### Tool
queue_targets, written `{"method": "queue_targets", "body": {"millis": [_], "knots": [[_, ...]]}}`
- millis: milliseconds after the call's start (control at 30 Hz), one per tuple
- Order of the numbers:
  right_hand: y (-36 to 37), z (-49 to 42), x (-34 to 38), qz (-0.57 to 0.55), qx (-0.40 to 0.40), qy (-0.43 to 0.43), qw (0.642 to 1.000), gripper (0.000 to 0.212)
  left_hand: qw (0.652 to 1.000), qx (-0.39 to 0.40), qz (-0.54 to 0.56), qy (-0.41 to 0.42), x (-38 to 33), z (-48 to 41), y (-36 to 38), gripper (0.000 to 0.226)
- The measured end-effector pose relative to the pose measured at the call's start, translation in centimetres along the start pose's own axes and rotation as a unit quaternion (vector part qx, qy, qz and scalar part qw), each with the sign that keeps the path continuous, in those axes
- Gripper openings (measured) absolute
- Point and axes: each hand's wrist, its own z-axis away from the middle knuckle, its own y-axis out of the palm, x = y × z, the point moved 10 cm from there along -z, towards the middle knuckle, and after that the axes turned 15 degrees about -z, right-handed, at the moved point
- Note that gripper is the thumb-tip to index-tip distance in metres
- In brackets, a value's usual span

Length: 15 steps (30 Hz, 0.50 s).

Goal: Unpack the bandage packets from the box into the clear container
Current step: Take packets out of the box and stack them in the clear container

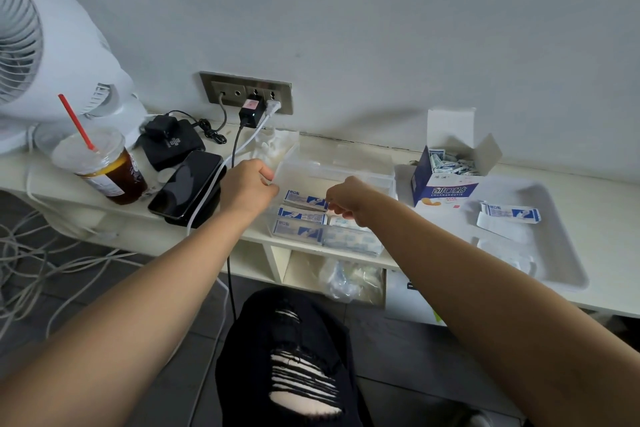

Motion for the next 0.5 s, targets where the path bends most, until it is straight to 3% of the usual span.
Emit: {"method": "queue_targets", "body": {"millis": [167,300,500], "knots": [[-0.4,-0.6,-0.6,-0.03,0.0,-0.002,1.0,0.017,1.0,0.002,-0.006,0.004,-0.2,0.0,0.0,0.018],[-1.2,0.5,0.3,-0.029,0.021,-0.029,0.999,0.022,1.0,-0.011,-0.02,0.007,-0.7,0.2,-0.5,0.031],[-5.7,5.9,4.5,-0.137,0.055,-0.216,0.965,0.021,0.984,-0.15,0.005,0.099,-8.0,2.2,-3.9,0.023]]}}
